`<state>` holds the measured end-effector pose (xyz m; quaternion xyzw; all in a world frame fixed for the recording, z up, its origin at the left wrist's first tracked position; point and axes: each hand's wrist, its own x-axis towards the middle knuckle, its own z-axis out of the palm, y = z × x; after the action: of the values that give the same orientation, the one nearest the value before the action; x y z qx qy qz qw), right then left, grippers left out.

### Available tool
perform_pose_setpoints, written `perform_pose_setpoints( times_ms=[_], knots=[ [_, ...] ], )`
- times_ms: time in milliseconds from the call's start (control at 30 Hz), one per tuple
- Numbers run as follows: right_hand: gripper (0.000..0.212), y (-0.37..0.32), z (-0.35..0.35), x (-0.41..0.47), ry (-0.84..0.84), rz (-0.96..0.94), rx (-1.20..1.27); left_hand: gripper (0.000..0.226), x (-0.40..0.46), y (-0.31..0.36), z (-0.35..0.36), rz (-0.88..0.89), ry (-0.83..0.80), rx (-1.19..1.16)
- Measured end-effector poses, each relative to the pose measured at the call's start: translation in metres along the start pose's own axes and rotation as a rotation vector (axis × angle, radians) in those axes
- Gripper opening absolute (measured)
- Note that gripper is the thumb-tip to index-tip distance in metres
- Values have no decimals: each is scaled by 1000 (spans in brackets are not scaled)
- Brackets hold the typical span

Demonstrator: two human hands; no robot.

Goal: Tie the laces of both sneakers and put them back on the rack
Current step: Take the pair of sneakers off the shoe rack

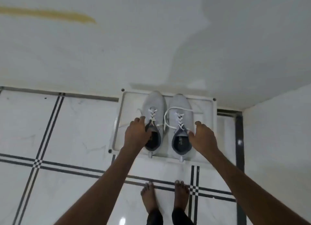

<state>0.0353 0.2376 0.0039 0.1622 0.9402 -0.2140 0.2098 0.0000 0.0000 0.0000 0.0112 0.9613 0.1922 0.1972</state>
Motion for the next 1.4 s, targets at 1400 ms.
perform_pose_setpoints(
  times_ms=[1400],
  knots=[
    [11, 76, 161, -298, 22, 245, 339, 41, -315, -125, 82, -211, 187, -297]
  ],
)
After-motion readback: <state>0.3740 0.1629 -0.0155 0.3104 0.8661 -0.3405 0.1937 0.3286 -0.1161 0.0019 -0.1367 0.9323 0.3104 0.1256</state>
